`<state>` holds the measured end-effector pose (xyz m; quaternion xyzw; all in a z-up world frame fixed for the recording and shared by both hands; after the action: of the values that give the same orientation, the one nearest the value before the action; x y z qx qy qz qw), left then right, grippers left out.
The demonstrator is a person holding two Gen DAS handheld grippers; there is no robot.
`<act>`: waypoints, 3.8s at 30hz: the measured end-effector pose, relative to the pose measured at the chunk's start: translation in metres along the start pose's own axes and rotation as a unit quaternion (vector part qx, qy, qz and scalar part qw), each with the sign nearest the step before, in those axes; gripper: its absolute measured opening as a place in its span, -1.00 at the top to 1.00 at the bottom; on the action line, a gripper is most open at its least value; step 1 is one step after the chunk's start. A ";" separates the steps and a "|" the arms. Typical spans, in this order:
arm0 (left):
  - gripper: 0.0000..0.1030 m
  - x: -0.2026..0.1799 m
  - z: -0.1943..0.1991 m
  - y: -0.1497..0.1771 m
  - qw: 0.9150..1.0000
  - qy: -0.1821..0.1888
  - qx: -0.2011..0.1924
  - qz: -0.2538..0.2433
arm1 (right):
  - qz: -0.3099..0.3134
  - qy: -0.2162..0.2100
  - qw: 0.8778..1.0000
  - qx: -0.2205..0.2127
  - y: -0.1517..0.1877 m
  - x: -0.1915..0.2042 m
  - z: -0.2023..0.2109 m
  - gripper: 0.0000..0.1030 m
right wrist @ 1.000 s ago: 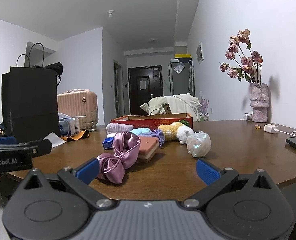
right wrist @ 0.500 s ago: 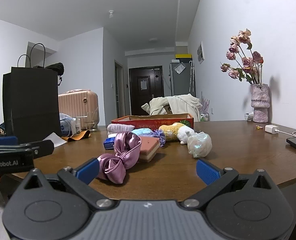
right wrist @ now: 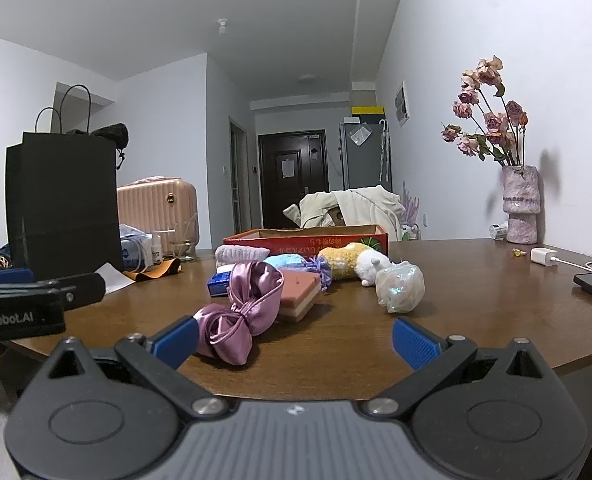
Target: Organize soft objects
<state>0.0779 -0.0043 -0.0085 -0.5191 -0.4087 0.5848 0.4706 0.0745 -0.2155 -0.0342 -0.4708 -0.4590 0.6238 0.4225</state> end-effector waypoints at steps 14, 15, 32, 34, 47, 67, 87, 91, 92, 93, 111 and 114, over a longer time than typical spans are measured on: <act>-1.00 0.002 0.001 0.001 1.000 0.000 0.001 -0.001 | 0.000 0.001 1.000 0.002 0.000 -0.002 -0.001 -1.00; -1.00 0.002 0.001 0.001 1.000 0.000 0.001 -0.001 | 0.000 0.000 1.000 0.002 0.000 -0.001 -0.001 -1.00; -1.00 -0.001 0.000 0.001 1.000 0.001 0.002 -0.004 | 0.001 0.000 1.000 0.003 -0.001 -0.002 -0.003 -1.00; -1.00 -0.001 0.000 0.001 1.000 0.002 0.003 -0.004 | 0.002 0.005 1.000 -0.002 -0.002 -0.002 -0.002 -1.00; -1.00 -0.028 -0.039 0.007 0.997 0.053 0.064 0.010 | -0.034 -0.008 0.999 0.022 -0.021 -0.038 -0.043 -0.99; -0.74 0.038 -0.140 0.005 0.983 -0.010 0.167 0.076 | -0.030 -0.182 0.979 0.092 -0.037 0.014 -0.165 -0.03; 0.50 0.021 -0.153 0.010 0.951 0.100 0.258 0.138 | -0.081 -0.217 0.962 0.146 -0.023 0.019 -0.175 0.77; 0.51 0.008 -0.150 -0.028 0.954 0.133 0.230 0.138 | -0.079 -0.212 0.968 0.107 -0.065 0.002 -0.165 0.77; 0.51 0.003 -0.153 -0.044 0.955 0.147 0.219 0.132 | -0.074 -0.211 0.970 0.094 -0.079 -0.004 -0.164 0.77; 0.51 -0.002 -0.156 -0.058 0.956 0.158 0.210 0.126 | -0.067 -0.211 0.972 0.081 -0.094 -0.010 -0.164 0.77; 0.51 -0.036 -0.495 -0.180 0.957 0.126 0.236 0.107 | -0.101 -0.205 0.958 0.175 -0.215 -0.092 -0.500 0.77; 0.51 -0.023 -0.559 -0.144 0.949 0.087 0.281 0.112 | -0.122 -0.195 0.947 0.225 -0.177 -0.089 -0.565 0.77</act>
<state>0.6514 -0.0002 0.0651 -0.4574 -0.1245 0.6776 0.5623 0.6604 -0.1626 0.0790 -0.1738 -0.4340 0.7341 0.4924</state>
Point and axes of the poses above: each gripper's, at about its wrist camera, not at the fingertips, and z roughly against the way its jaws point, x to its left, y to its underside, the point moved 8 cm from there along -z, roughly the way its jaws point, and after that the axes turned 15 degrees about z, right-handed, at the moved point
